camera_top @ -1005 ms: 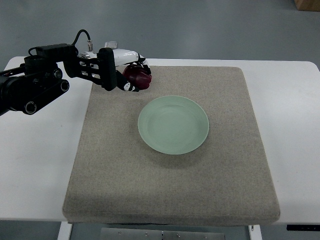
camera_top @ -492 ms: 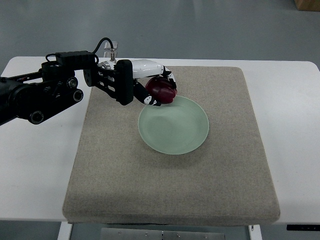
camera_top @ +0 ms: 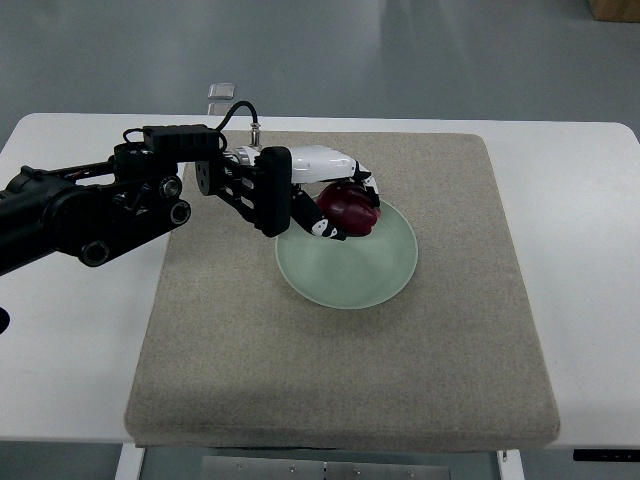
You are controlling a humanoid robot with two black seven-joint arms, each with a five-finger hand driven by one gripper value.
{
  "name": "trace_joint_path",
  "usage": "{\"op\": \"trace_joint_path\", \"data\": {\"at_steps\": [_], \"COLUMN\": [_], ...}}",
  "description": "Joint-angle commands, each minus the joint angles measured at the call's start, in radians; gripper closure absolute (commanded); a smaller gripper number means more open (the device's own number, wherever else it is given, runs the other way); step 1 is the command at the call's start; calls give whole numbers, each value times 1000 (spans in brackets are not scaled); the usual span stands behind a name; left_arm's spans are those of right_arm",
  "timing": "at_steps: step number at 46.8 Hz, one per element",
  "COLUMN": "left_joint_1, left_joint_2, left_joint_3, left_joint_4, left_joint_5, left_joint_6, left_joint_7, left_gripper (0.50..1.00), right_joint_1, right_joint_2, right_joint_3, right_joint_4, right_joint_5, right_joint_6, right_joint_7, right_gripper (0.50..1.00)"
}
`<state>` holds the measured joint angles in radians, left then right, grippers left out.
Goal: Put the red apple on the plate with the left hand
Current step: 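Carry the apple with the left hand over the green plate and lower it, then open the left hand fingers to release the apple onto the plate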
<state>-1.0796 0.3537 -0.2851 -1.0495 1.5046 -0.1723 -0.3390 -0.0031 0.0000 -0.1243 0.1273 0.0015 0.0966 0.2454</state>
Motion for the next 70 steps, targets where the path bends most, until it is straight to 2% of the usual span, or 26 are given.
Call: {"op": "trace_joint_path", "data": {"at_steps": [1, 11, 15, 22, 25, 29, 46, 70], "left_joint_1": [12, 29, 29, 30, 33, 46, 46, 35], "left_joint_2": [-7, -21, -21, -21, -21, -21, -19, -1], "left_joint_3": [0, 0, 0, 0, 0, 0, -2, -23], "left_joint_4": [2, 9, 9, 14, 17, 19, 26, 216], "left_joint_5": [-3, -6, -6, -7, -7, -7, -12, -17], "left_joint_6": [-10, -30, -30, -30, -30, -30, -29, -15], "left_joint_7": [0, 0, 0, 0, 0, -2, -2, -2], "left_gripper": [759, 746, 727, 634, 577, 542, 538, 508], "right_joint_1": [0, 0, 0, 0, 0, 0, 0, 0], "right_joint_2": [0, 0, 0, 0, 0, 0, 0, 0], "right_joint_3": [0, 0, 0, 0, 0, 0, 0, 0], "right_joint_4": [0, 0, 0, 0, 0, 0, 0, 0], "right_joint_5": [0, 0, 0, 0, 0, 0, 0, 0], "right_joint_6": [0, 0, 0, 0, 0, 0, 0, 0], "right_joint_7": [0, 0, 0, 0, 0, 0, 0, 0], "right_gripper": [536, 536, 536, 536, 536, 536, 536, 536]}}
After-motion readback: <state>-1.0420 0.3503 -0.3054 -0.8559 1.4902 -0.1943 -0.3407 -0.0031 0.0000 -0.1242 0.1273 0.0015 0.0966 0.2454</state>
